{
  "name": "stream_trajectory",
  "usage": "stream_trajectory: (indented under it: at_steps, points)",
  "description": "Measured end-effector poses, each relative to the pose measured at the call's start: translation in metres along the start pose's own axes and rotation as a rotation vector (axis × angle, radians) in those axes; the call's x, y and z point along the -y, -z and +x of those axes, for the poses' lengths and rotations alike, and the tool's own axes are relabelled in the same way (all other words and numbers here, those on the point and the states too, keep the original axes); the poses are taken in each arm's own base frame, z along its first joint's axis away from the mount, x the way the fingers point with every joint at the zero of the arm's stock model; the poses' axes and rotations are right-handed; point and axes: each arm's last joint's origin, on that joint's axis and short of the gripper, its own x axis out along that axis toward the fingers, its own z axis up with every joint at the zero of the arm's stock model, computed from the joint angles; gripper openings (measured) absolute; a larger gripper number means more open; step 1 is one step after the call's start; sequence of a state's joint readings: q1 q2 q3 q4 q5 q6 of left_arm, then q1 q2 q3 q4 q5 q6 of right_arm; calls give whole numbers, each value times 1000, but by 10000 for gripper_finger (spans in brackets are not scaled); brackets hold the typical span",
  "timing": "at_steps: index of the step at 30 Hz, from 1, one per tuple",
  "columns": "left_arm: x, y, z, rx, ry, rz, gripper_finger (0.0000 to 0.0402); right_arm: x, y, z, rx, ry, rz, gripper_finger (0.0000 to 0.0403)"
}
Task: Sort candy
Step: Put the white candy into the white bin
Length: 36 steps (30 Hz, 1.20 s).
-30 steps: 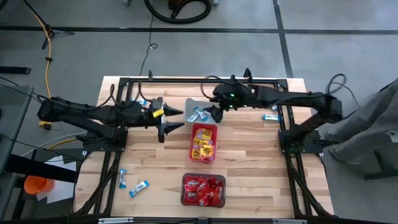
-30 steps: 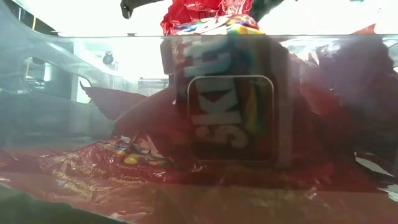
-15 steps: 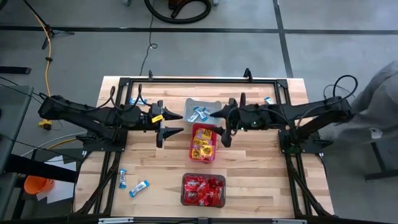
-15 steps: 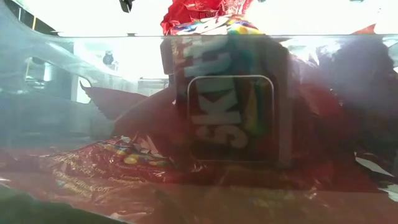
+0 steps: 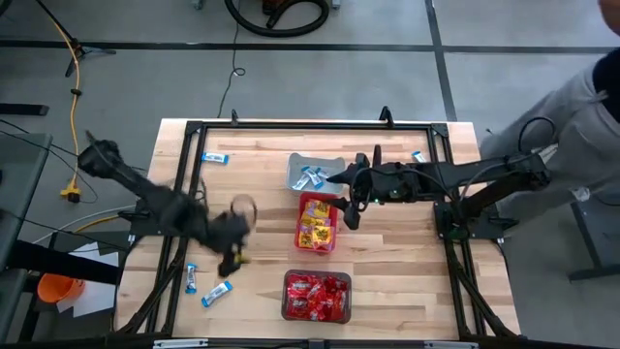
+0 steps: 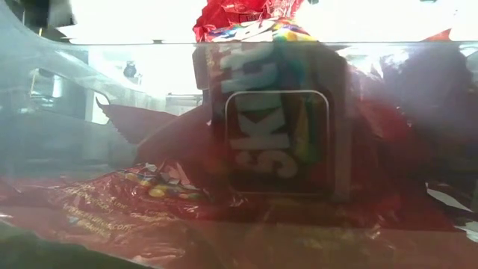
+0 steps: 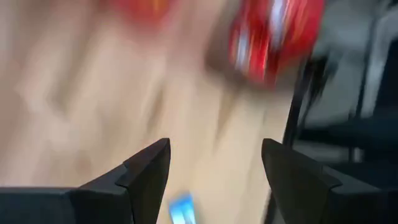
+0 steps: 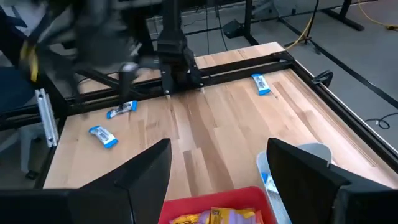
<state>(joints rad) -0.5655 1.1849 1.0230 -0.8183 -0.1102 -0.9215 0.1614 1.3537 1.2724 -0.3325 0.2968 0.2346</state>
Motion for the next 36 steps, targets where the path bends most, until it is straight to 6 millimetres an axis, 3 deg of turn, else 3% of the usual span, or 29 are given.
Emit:
stream_trajectory:
  at_steps: [6, 11, 15, 22, 26, 29, 32, 36]
  points:
    - [38, 67, 52, -331, -125, -68, 238, 7, -1, 2, 2, 22, 9, 259]
    - [47, 107, 89, -467, -289, -156, 238, 13, -3, 3, 2, 42, 14, 259]
    - [44, 120, 114, -489, -396, -168, 238, 17, -3, 4, -4, 41, 14, 259]
    - [36, 121, 141, -507, -487, -161, 235, 18, -2, 5, -15, 45, 12, 259]
    - [35, 117, 142, -516, -467, -138, 188, 18, -1, 5, -28, 47, 27, 259]
    - [34, 110, 135, -497, -429, -92, 108, 18, 0, 4, -38, 48, 37, 259]
    - [38, 95, 116, -454, -333, -43, 25, 18, 0, 4, -41, 43, 44, 259]
    - [35, 66, 73, -301, -207, 21, 28, 17, 1, 4, -52, -3, 52, 259]
